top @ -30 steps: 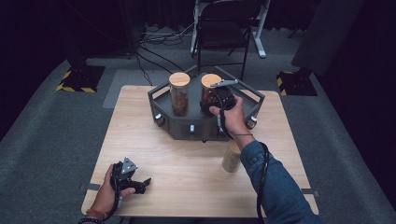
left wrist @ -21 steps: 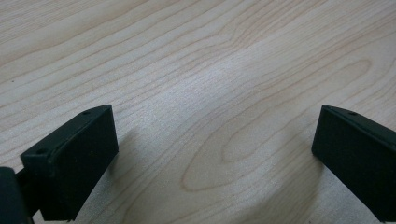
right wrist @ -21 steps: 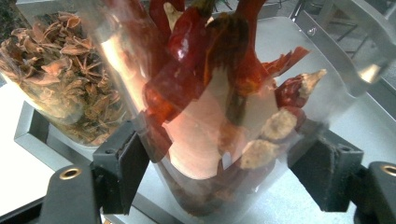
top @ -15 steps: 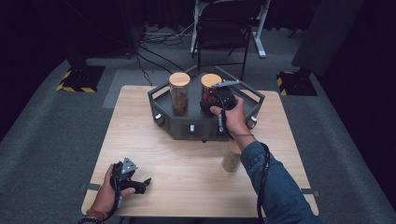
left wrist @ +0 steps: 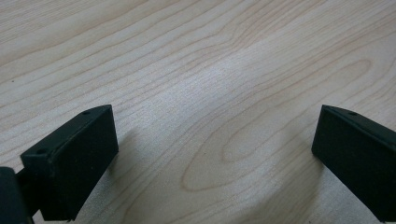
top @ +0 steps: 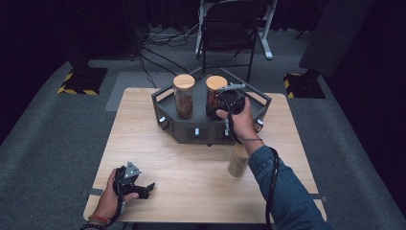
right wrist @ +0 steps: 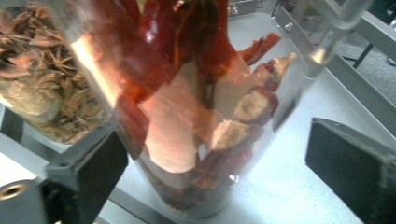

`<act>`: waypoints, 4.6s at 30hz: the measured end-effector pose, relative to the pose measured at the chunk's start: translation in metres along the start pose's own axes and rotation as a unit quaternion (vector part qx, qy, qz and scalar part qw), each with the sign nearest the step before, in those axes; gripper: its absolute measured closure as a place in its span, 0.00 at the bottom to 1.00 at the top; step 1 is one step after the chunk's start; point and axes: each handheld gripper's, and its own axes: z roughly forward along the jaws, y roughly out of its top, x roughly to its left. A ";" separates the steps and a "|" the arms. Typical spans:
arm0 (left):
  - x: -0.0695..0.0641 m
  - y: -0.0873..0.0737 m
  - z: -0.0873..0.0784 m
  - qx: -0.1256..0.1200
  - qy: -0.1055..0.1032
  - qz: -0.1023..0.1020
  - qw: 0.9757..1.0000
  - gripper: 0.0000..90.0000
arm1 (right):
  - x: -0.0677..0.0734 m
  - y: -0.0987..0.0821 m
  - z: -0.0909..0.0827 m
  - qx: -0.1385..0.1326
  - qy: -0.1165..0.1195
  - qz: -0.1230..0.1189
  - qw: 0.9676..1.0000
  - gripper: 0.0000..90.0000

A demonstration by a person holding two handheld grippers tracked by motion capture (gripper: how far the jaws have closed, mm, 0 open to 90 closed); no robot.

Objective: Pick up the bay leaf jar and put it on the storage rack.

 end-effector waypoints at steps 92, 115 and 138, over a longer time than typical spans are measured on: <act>0.000 0.000 0.000 0.000 0.001 -0.001 1.000 0.00 | -0.035 -0.197 -0.129 -0.002 0.030 -0.178 0.983 0.02; 0.000 0.000 0.000 0.000 0.001 -0.001 1.000 0.00 | -0.068 -0.270 -0.084 0.047 0.033 -0.154 0.986 0.02; 0.000 0.000 0.000 0.000 0.000 0.001 1.000 0.00 | -0.094 -0.297 -0.082 0.047 0.086 -0.051 0.994 0.00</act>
